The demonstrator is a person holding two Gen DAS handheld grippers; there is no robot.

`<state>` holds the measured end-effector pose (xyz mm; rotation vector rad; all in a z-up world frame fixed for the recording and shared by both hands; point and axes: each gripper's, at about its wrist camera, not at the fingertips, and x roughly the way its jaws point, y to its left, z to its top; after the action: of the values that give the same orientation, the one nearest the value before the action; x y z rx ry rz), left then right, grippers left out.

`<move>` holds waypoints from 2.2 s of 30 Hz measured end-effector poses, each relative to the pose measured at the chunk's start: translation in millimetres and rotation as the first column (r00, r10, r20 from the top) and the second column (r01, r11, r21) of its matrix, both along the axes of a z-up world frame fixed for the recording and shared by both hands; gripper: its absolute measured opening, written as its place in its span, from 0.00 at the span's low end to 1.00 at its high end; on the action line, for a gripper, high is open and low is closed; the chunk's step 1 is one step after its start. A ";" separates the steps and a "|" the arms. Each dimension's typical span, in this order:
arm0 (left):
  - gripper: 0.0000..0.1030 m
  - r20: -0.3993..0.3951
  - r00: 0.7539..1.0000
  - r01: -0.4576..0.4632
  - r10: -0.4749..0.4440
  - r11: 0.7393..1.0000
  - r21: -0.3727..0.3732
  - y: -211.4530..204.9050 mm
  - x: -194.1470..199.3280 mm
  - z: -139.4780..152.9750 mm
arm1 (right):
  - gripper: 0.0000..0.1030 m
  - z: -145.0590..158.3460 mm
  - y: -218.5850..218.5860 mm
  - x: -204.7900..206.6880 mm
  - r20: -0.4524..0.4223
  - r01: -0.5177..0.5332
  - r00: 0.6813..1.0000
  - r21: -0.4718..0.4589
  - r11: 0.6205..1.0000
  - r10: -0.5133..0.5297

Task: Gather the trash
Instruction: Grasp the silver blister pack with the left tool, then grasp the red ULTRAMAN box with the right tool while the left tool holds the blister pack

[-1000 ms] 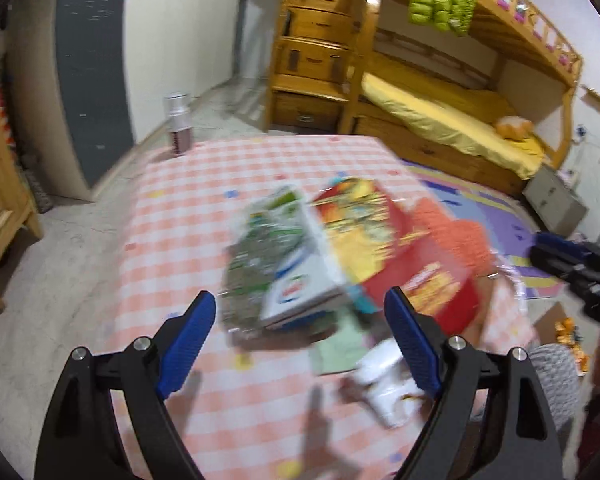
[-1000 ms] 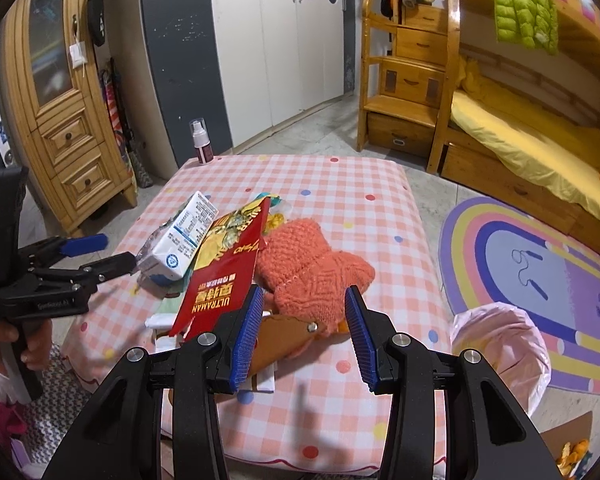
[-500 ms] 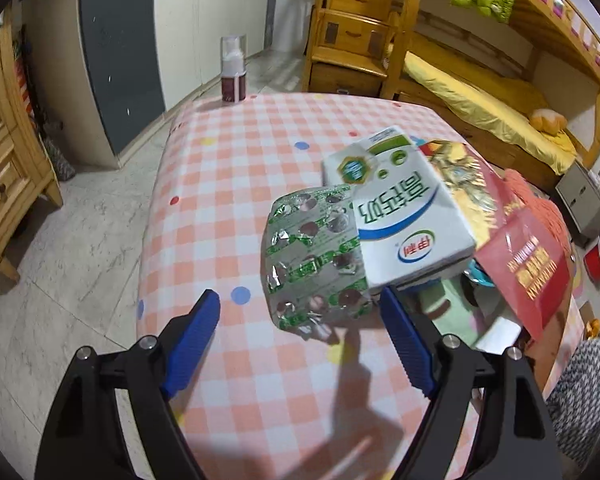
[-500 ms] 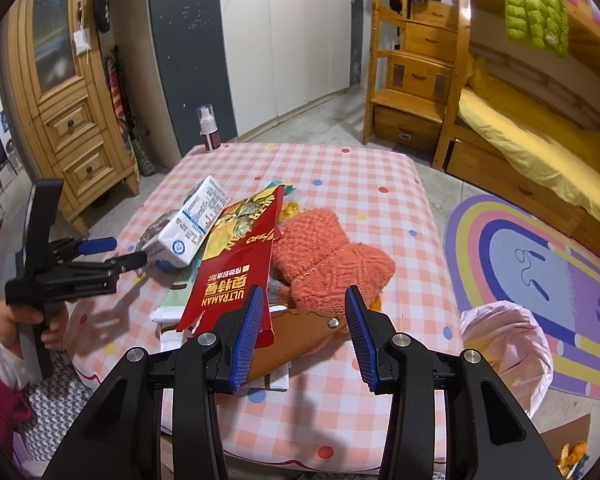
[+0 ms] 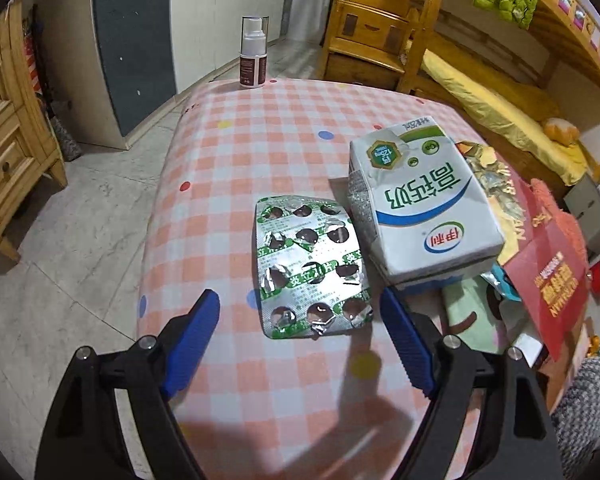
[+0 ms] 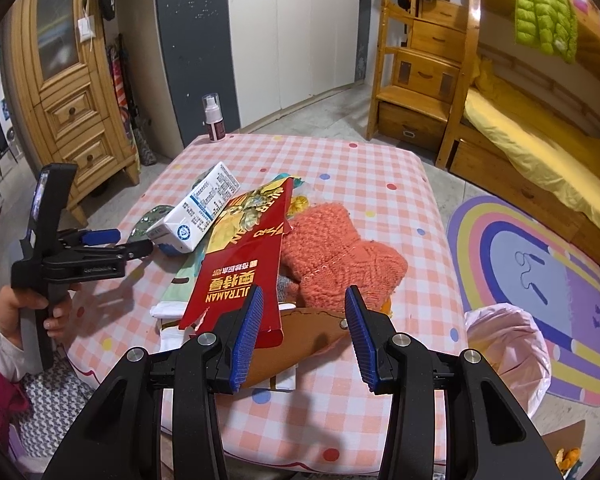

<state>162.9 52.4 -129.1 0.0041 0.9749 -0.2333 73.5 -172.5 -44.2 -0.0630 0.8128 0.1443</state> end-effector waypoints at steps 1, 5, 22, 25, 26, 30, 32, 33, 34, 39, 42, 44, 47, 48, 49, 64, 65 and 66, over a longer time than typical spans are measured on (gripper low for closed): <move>0.81 0.002 1.000 0.000 0.000 1.000 0.020 -3.6 0.1 -0.8 | 0.43 0.2 0.8 0.0 0.000 -0.002 1.000 0.000 1.000 0.002; 0.81 0.025 1.000 -0.017 0.014 0.994 0.108 -15.4 0.6 -5.1 | 0.43 1.8 3.5 -1.3 0.004 -0.010 1.000 -0.007 1.000 0.010; 0.52 0.084 0.996 -0.042 0.039 0.998 0.043 0.4 -58.6 30.3 | 0.43 2.3 6.3 -16.4 0.017 -0.020 1.000 0.011 1.000 0.019; 0.52 0.116 0.993 -0.040 0.034 0.998 0.047 -6.3 -74.2 47.2 | 0.43 1.5 7.5 -17.1 0.015 -0.022 1.000 0.017 1.000 0.021; 0.52 0.126 0.991 -0.044 0.036 0.997 0.057 -9.1 -79.5 52.7 | 0.47 0.7 8.6 -17.1 0.012 -0.025 1.000 0.017 1.000 0.025; 0.52 0.163 0.986 -0.041 0.032 0.998 0.048 -13.5 -94.9 67.1 | 0.53 -2.9 17.6 -15.7 0.000 -0.051 0.999 0.009 0.999 0.051; 0.52 0.169 0.985 -0.042 0.033 0.998 0.050 -14.8 -97.4 70.1 | 0.55 -4.3 22.7 -12.5 -0.006 -0.061 0.998 0.006 0.998 0.061; 0.52 0.172 0.985 -0.043 0.034 0.998 0.051 -15.0 -97.7 71.6 | 0.55 -4.9 27.2 -10.0 -0.008 -0.070 0.998 0.004 0.998 0.070; 0.52 0.174 0.984 -0.046 0.036 0.998 0.052 -14.8 -98.3 71.9 | 0.55 -4.9 32.4 -7.3 -0.006 -0.081 0.997 0.001 0.997 0.081; 0.52 0.185 0.981 -0.075 0.064 0.996 0.054 -6.3 -94.8 75.2 | 0.55 -4.2 49.7 5.3 0.005 -0.114 0.993 -0.020 0.993 0.114; 0.53 0.180 0.981 -0.090 0.079 0.994 0.055 0.2 -93.5 72.5 | 0.55 -13.3 52.0 14.7 -0.017 -0.100 0.995 -0.051 0.994 0.100; 0.53 0.171 0.982 -0.095 0.086 0.994 0.050 2.9 -91.4 69.5 | 0.58 -22.1 55.1 19.5 -0.038 -0.095 0.995 -0.077 0.992 0.092; 0.53 0.155 0.984 -0.097 0.090 0.994 0.043 4.7 -87.8 63.8 | 0.81 -29.5 63.6 23.8 -0.025 -0.089 0.996 -0.137 0.987 0.086; 0.53 0.153 0.984 -0.097 0.090 0.994 0.042 4.1 -88.1 63.5 | 0.82 -31.8 67.8 26.4 -0.019 -0.086 0.996 -0.157 0.984 0.084; 0.53 0.151 0.984 -0.096 0.089 0.995 0.040 3.8 -88.4 62.6 | 0.84 -33.9 69.1 28.1 -0.021 -0.087 0.996 -0.165 0.982 0.085; 0.53 0.135 0.987 -0.087 0.081 0.995 0.039 2.8 -91.3 58.5 | 0.68 -22.1 39.1 7.7 -0.006 -0.004 1.000 -0.116 0.993 0.004; 0.53 0.136 0.988 -0.084 0.078 0.996 0.040 1.8 -92.5 58.5 | 0.62 -20.1 36.1 5.7 0.000 0.000 1.000 -0.113 0.994 0.000; 0.53 0.136 0.988 -0.081 0.074 0.996 0.040 0.8 -93.2 58.2 | 0.60 -18.3 31.9 3.3 0.005 0.005 1.000 -0.106 0.994 -0.004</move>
<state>69.7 53.2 -70.9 0.0234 0.8443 -0.1372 76.8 -140.6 -62.5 -0.1618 0.8159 0.0964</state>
